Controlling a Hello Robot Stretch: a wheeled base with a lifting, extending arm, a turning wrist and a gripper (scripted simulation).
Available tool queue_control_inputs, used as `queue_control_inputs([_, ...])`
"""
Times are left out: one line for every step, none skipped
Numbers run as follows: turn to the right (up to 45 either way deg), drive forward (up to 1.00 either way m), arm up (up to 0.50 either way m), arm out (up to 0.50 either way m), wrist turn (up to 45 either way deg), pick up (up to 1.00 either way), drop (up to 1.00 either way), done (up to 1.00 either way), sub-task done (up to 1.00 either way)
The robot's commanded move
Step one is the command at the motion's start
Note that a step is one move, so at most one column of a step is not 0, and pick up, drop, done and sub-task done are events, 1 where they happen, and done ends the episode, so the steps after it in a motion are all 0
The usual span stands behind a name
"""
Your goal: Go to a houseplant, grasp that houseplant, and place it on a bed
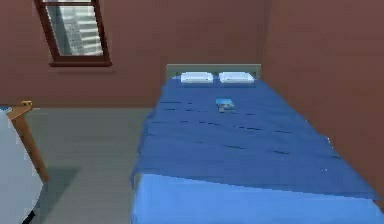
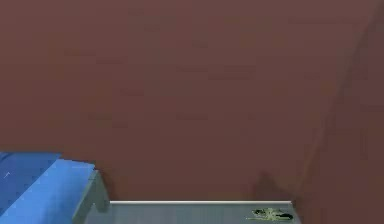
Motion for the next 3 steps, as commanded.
queue_control_inputs([-45.0,0.0,0.0,0.0,0.0,0.0,0.0,0.0,0.0])
queue_control_inputs([-45.0,0.0,0.0,0.0,0.0,0.0,0.0,0.0,0.0])
queue_control_inputs([-12.0,0.0,0.0,0.0,0.0,0.0,0.0,0.0,0.0])
